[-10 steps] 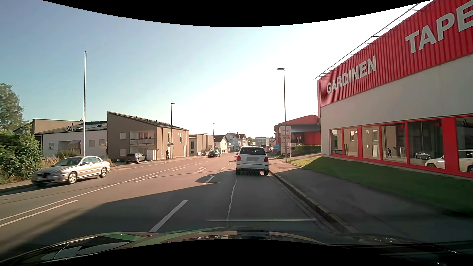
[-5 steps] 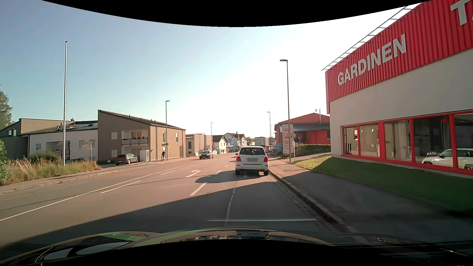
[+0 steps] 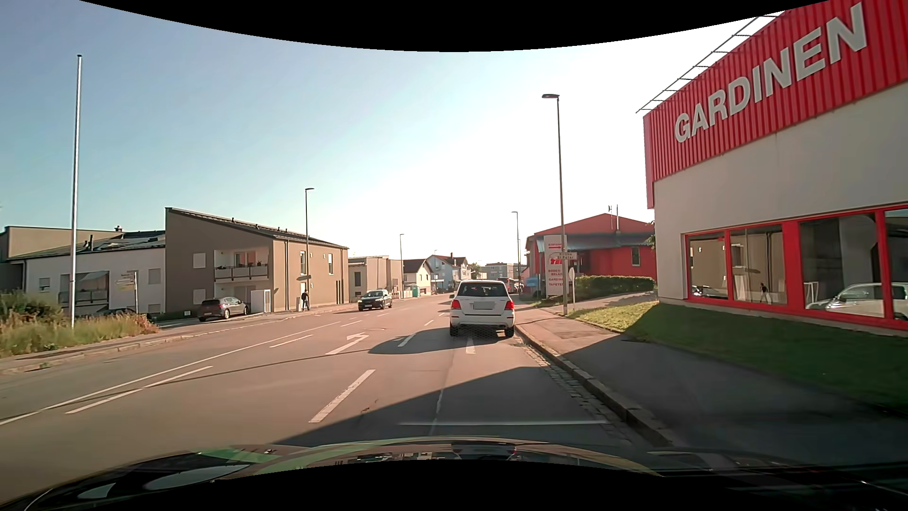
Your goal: Follow the waypoints while adhering to traffic rules and regulations
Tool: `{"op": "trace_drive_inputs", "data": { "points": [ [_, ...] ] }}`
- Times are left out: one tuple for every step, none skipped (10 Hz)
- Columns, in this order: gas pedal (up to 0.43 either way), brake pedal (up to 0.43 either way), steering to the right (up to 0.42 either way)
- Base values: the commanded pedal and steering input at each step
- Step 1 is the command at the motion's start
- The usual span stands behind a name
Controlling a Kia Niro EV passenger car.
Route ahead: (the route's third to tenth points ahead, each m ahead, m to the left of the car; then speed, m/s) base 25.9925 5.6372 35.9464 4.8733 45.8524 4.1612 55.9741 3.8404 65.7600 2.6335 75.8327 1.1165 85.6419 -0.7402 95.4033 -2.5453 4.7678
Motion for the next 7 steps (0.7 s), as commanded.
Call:
{"op": "trace_drive_inputs", "data": {
  "points": [
    [0.000,0.000,0.009],
    [0.000,0.000,0.009],
    [0.000,0.000,0.009],
    [0.000,0.000,0.009],
    [0.000,0.000,0.009],
    [0.000,0.000,0.009],
    [0.000,0.000,0.009]
  ]
}}
